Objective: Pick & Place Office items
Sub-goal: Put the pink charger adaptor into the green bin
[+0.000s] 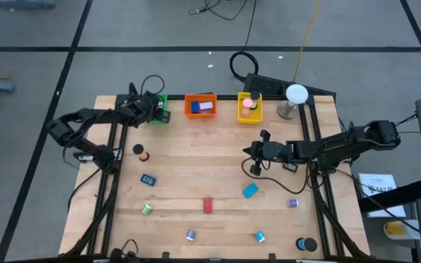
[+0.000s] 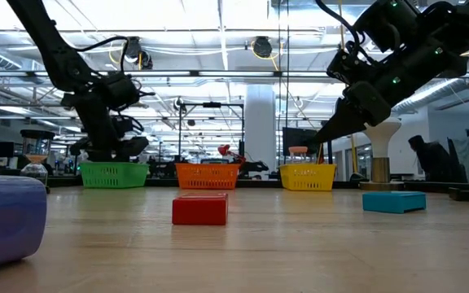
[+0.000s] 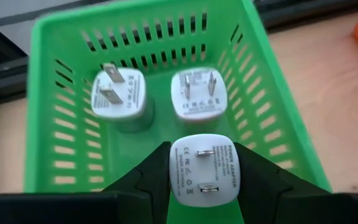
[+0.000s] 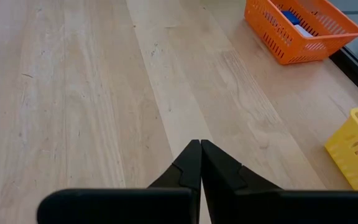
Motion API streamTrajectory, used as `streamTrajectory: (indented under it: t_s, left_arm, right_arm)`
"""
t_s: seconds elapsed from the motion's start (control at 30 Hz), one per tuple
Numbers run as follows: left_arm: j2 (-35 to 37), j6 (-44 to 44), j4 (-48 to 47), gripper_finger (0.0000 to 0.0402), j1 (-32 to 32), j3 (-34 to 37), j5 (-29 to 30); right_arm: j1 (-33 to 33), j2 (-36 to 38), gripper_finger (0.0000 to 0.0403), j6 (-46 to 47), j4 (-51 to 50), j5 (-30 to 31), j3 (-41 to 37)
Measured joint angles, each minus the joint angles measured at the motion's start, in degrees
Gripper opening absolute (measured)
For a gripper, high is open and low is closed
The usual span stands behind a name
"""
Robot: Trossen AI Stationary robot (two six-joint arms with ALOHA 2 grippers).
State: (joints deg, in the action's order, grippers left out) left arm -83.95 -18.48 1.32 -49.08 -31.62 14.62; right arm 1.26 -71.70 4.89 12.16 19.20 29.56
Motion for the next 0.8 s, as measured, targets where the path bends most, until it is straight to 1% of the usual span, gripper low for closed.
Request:
streamTrajectory:
  t_s: [0.13,0.37,0.67,0.8]
  left_arm:
    - [-0.3,-0.7,0.0,0.0152,0.5,0.0,0.1]
    - [-0.3,-0.9,0.3,0.0156,0.5,0.0,0.4]
    - [-0.3,0.8,0.1,0.0188,1.2,-0.3,0.4]
    - [-0.3,2.1,-0.5,0.0192,1.3,-0.9,0.4]
  right_arm:
    - [0.0,0.0,0.0,0.0,0.0,0.0,0.0]
    - [0.0,0.0,0.0,0.0,0.0,0.0,0.0]
    - [0.0,0.0,0.0,0.0,0.0,0.0,0.0]
    - [0.0,0.0,0.0,0.0,0.0,0.0,0.0]
